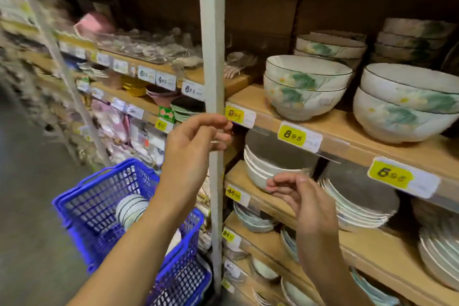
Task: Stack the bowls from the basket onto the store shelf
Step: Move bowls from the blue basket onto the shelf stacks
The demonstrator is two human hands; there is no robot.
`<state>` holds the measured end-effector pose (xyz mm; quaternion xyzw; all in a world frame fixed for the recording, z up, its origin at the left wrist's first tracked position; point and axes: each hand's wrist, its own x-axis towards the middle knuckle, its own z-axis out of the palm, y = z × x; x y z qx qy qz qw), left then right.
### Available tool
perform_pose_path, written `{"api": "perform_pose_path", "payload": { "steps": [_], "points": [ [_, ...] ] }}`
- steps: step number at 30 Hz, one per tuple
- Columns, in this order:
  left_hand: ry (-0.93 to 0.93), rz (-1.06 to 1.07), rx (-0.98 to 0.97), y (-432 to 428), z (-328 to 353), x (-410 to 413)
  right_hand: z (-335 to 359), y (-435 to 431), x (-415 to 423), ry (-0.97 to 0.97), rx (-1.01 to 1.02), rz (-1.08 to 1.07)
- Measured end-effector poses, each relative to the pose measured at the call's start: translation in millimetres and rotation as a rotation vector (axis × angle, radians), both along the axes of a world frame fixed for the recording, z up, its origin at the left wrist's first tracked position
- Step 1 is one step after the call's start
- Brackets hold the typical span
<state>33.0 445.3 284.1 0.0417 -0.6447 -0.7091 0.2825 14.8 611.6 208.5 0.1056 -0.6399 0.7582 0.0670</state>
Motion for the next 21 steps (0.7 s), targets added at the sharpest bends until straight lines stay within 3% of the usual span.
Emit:
{"api": "perform_pose_path", "payload": {
  "steps": [13,21],
  "points": [
    [-0.508,0.058,-0.096,-218.9,-118.6,97.1,-108.1,-193.6,36.2,-0.443,0.26,0.167],
    [-0.785,-0.02,-0.157,-287.9,-188.0,107.1,-167.5,-259.7,60.7,-0.716,0.386,0.179]
  ]
}}
